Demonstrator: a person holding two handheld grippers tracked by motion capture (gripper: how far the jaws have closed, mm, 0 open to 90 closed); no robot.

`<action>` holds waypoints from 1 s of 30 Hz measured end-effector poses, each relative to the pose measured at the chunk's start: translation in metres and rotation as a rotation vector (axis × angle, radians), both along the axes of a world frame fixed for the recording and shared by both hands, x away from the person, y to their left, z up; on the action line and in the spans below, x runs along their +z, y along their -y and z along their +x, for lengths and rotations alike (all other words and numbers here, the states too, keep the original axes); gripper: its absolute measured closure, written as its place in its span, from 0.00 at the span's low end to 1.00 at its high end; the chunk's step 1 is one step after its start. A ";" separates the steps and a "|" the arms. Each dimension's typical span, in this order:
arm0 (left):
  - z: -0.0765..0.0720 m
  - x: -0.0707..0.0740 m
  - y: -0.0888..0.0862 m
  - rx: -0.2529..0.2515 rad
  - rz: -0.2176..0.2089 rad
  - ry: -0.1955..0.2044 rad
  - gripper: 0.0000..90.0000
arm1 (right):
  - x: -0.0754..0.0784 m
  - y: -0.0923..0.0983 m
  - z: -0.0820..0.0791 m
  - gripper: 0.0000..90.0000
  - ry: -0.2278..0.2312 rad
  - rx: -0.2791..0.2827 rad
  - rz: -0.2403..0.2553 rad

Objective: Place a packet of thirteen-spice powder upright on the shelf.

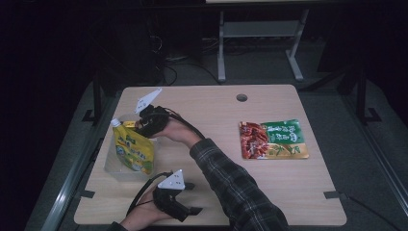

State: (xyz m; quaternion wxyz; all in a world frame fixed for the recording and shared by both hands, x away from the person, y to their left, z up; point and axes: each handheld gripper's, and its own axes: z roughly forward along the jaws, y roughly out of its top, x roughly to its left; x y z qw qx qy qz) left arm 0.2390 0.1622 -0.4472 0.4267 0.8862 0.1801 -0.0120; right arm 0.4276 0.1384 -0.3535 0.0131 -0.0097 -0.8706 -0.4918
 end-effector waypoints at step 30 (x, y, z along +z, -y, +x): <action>-0.011 -0.003 -0.015 0.068 -0.003 -0.013 0.18 | -0.007 -0.007 0.023 0.74 -0.072 0.052 0.001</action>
